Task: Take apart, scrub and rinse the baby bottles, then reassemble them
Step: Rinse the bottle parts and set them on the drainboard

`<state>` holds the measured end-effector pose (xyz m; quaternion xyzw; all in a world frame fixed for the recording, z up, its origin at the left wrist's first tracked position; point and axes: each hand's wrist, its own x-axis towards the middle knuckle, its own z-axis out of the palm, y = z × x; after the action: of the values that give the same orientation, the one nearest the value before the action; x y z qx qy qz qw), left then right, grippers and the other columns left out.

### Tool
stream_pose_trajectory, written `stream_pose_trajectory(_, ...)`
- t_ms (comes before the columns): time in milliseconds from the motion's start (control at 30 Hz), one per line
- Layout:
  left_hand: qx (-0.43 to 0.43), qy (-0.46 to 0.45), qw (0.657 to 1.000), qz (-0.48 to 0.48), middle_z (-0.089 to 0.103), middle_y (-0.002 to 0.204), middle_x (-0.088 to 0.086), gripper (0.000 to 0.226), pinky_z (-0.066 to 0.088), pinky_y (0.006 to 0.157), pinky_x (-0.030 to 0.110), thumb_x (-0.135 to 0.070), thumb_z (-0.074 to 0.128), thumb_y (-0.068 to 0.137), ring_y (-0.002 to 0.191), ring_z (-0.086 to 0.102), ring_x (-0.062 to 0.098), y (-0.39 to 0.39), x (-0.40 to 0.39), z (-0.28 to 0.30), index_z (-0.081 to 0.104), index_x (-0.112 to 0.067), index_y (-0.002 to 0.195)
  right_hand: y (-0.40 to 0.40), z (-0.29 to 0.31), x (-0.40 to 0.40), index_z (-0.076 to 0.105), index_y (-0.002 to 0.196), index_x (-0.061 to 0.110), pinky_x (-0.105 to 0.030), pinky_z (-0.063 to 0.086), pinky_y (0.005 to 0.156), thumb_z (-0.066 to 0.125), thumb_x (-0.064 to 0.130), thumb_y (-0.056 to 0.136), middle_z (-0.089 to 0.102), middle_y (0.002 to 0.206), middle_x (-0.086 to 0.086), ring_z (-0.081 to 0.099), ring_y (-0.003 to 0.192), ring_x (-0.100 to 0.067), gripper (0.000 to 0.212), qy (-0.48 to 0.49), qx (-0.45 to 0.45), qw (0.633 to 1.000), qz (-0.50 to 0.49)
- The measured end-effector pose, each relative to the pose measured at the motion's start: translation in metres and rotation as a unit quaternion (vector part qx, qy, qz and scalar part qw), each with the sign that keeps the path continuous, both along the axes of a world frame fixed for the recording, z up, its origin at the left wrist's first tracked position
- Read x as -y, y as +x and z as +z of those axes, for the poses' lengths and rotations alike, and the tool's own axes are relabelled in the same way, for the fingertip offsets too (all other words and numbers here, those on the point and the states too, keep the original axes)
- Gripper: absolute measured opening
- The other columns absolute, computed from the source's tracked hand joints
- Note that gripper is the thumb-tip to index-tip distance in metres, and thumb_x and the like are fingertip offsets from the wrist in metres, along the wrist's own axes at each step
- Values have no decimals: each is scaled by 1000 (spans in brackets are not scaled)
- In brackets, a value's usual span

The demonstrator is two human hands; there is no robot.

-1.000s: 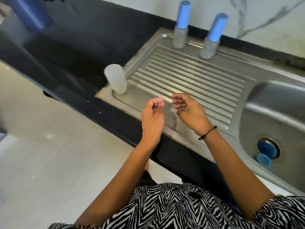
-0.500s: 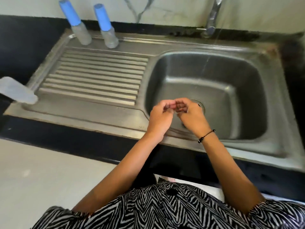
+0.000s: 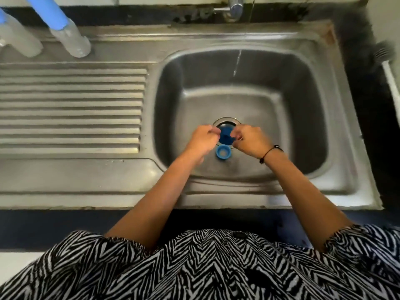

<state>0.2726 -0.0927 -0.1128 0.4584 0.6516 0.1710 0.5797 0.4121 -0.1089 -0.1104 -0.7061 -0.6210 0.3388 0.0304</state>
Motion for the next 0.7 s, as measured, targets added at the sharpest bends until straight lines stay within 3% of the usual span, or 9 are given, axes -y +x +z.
stream_pose_trajectory(67,-24,-23,999,-23,65,116,19,26,45,96,37,1,50,88,113,58,32,1,-9,-13,66,-3,108,-9,-16,-10,62,113,6,-32,42,87,60,17,87,64,115,-13,57,108,-29,28,-33,61,995,70)
stream_pose_trajectory(167,-44,-41,998,-26,65,113,21,25,47,97,40,1,49,87,110,60,33,1,-19,-26,67,-2,104,-24,-40,-21,58,112,4,-33,42,81,58,23,88,59,117,-17,55,107,-31,31,-75,108,984,121)
stream_pose_trajectory(333,-58,-78,994,-41,60,89,14,19,45,77,33,0,43,87,82,53,23,6,-33,-38,61,-7,86,-19,-64,-47,43,130,2,-39,42,93,55,12,88,46,131,-25,46,119,-40,45,-56,136,988,49)
stream_pose_trajectory(467,-68,-90,993,-24,61,88,14,20,46,72,34,-1,45,87,80,55,23,13,-46,-49,65,-1,93,-11,-80,-60,45,128,2,-40,43,92,56,11,88,44,132,-24,47,118,-40,43,-67,129,989,39)
stream_pose_trajectory(633,-71,-106,992,-14,63,95,13,20,51,81,36,-1,48,88,84,57,23,19,-53,-56,65,-2,98,-8,-92,-70,44,128,1,-40,44,92,56,6,85,44,131,-25,49,115,-40,45,-59,110,992,29)
stream_pose_trajectory(700,-73,-108,991,-12,62,93,12,21,48,74,33,-1,47,89,82,56,21,19,-52,-59,65,-1,100,-8,-93,-71,42,130,1,-40,43,94,58,5,84,42,132,-25,48,117,-39,48,-57,107,992,36)
